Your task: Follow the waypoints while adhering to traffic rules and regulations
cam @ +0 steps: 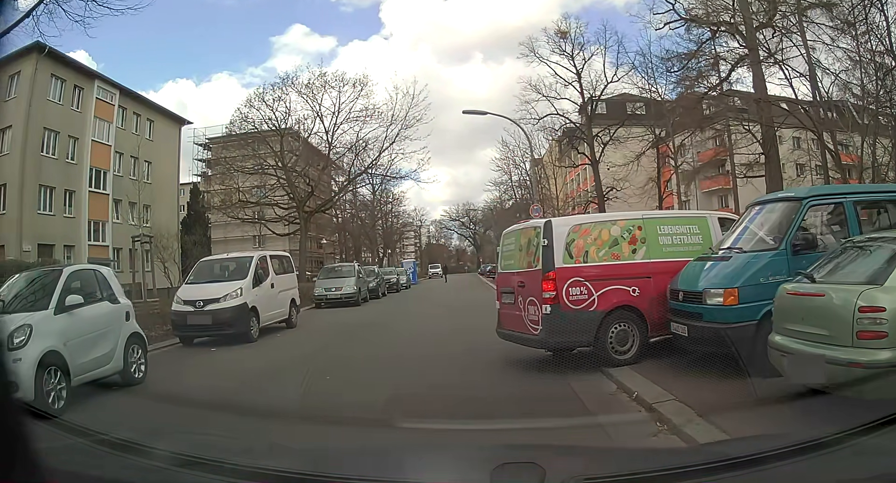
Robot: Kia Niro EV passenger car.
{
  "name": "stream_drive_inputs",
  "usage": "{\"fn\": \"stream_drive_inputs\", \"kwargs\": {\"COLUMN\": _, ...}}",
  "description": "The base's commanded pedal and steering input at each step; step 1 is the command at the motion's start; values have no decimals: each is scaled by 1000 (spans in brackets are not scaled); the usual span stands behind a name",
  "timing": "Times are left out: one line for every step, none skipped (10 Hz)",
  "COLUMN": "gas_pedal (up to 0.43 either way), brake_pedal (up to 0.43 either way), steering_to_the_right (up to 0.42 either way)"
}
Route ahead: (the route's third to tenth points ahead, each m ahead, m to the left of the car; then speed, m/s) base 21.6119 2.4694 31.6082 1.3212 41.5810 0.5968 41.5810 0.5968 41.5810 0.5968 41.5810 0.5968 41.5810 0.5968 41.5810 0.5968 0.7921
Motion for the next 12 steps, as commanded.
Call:
{"fn": "stream_drive_inputs", "kwargs": {"gas_pedal": 118, "brake_pedal": 37, "steering_to_the_right": -821}}
{"fn": "stream_drive_inputs", "kwargs": {"gas_pedal": 118, "brake_pedal": 37, "steering_to_the_right": -798}}
{"fn": "stream_drive_inputs", "kwargs": {"gas_pedal": 118, "brake_pedal": 30, "steering_to_the_right": -783}}
{"fn": "stream_drive_inputs", "kwargs": {"gas_pedal": 150, "brake_pedal": 30, "steering_to_the_right": -758}}
{"fn": "stream_drive_inputs", "kwargs": {"gas_pedal": 197, "brake_pedal": 37, "steering_to_the_right": -742}}
{"fn": "stream_drive_inputs", "kwargs": {"gas_pedal": 220, "brake_pedal": 30, "steering_to_the_right": -735}}
{"fn": "stream_drive_inputs", "kwargs": {"gas_pedal": 228, "brake_pedal": 30, "steering_to_the_right": -718}}
{"fn": "stream_drive_inputs", "kwargs": {"gas_pedal": 228, "brake_pedal": 37, "steering_to_the_right": -674}}
{"fn": "stream_drive_inputs", "kwargs": {"gas_pedal": 228, "brake_pedal": 30, "steering_to_the_right": -610}}
{"fn": "stream_drive_inputs", "kwargs": {"gas_pedal": 228, "brake_pedal": 30, "steering_to_the_right": -511}}
{"fn": "stream_drive_inputs", "kwargs": {"gas_pedal": 228, "brake_pedal": 37, "steering_to_the_right": -414}}
{"fn": "stream_drive_inputs", "kwargs": {"gas_pedal": 228, "brake_pedal": 30, "steering_to_the_right": -359}}
